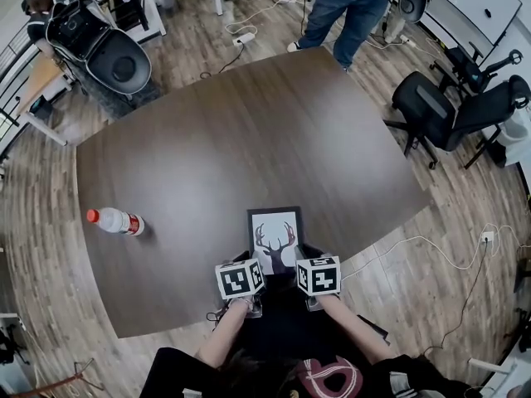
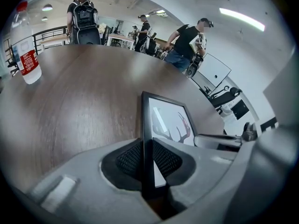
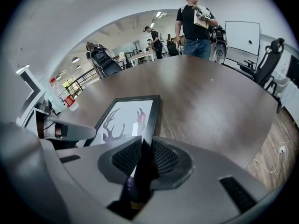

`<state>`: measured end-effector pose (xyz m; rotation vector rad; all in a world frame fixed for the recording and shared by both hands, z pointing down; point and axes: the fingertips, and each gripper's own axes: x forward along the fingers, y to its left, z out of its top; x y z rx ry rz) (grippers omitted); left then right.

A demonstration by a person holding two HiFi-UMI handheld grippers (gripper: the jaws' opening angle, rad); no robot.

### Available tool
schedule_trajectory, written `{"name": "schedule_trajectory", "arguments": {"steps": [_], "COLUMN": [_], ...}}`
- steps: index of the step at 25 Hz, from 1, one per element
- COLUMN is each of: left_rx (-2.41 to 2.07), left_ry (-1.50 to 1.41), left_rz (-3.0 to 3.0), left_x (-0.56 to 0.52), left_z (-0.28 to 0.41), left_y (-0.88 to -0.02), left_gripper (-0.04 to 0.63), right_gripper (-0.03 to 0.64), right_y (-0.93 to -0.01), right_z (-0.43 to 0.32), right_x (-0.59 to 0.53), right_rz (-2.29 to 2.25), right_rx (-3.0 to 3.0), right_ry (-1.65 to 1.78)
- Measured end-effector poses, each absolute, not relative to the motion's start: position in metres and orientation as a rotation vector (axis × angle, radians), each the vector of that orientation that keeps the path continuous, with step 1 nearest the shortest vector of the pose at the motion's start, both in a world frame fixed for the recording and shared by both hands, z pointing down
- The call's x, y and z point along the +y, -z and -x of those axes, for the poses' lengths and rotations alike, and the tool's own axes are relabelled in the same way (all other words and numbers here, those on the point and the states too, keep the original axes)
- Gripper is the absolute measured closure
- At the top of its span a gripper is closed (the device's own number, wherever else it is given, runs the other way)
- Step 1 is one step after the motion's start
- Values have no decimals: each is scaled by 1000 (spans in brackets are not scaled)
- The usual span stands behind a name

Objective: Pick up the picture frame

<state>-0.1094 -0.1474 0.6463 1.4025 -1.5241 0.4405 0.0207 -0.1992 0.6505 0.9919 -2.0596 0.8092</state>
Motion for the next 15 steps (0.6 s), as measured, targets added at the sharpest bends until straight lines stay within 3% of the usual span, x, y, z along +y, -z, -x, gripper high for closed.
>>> {"name": "schedule_trajectory", "arguments": {"steps": [15], "left_rx": [-1506], "left_ry": [-421], "left_rz": [-1426], "left_x": [-144], "left_z": [103], "left_y": [-642], "left_gripper": [520], "right_gripper": [538], "right_y": [-642], "right_z": [-26], "right_x": [-197], "right_rz": [-989], "right_rx": [-2077], "right_ry": [-789]}}
